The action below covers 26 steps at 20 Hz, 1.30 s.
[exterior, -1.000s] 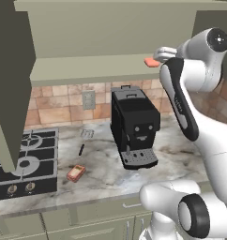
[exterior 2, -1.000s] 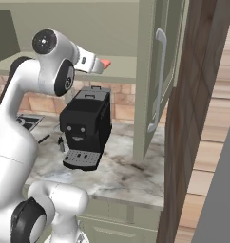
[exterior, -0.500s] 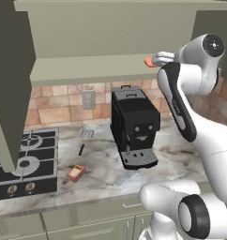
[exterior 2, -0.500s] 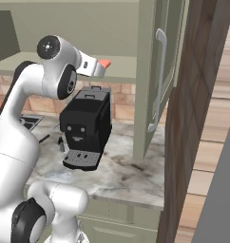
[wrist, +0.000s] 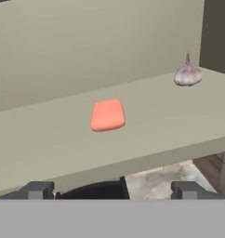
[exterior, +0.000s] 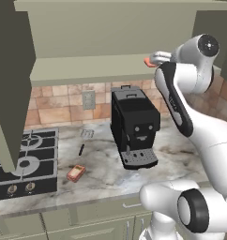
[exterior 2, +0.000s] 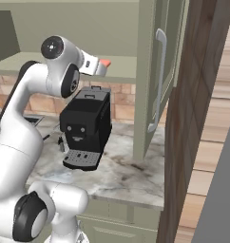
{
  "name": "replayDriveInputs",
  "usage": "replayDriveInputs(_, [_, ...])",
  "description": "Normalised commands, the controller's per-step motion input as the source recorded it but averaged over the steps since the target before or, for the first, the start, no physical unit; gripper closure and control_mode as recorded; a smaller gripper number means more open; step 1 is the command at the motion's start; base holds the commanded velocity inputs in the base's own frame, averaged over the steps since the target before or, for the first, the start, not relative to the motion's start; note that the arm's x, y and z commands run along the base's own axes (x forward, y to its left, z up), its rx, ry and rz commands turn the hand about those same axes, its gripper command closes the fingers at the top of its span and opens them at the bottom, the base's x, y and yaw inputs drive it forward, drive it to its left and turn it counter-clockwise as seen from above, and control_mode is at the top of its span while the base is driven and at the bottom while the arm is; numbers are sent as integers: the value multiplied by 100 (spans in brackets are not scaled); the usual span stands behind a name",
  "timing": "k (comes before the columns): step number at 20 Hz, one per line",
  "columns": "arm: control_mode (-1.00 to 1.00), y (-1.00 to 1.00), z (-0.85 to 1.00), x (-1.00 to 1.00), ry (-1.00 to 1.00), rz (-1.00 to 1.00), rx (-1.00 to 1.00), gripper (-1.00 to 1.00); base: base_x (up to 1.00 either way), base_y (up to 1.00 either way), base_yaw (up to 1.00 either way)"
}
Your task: Pick the bar soap and bar soap from the cabinet and place them on the counter.
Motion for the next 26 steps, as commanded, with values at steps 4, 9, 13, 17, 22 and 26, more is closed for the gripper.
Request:
replayDriveInputs(4, [-100, 0, 0, 23, 0, 0, 0, -100, 0, 0, 0])
replayDriveInputs(9, [-100, 0, 0, 24, 0, 0, 0, -100, 0, 0, 0])
replayDriveInputs(13, [-100, 0, 0, 23, 0, 0, 0, -100, 0, 0, 0])
replayDriveInputs(17, [-100, 0, 0, 24, 2, 0, 0, -100, 0, 0, 0])
replayDriveInputs(22, [-100, 0, -4, 24, 4, 0, 0, -100, 0, 0, 0])
replayDriveInputs(26, [-100, 0, -5, 24, 4, 0, 0, -100, 0, 0, 0])
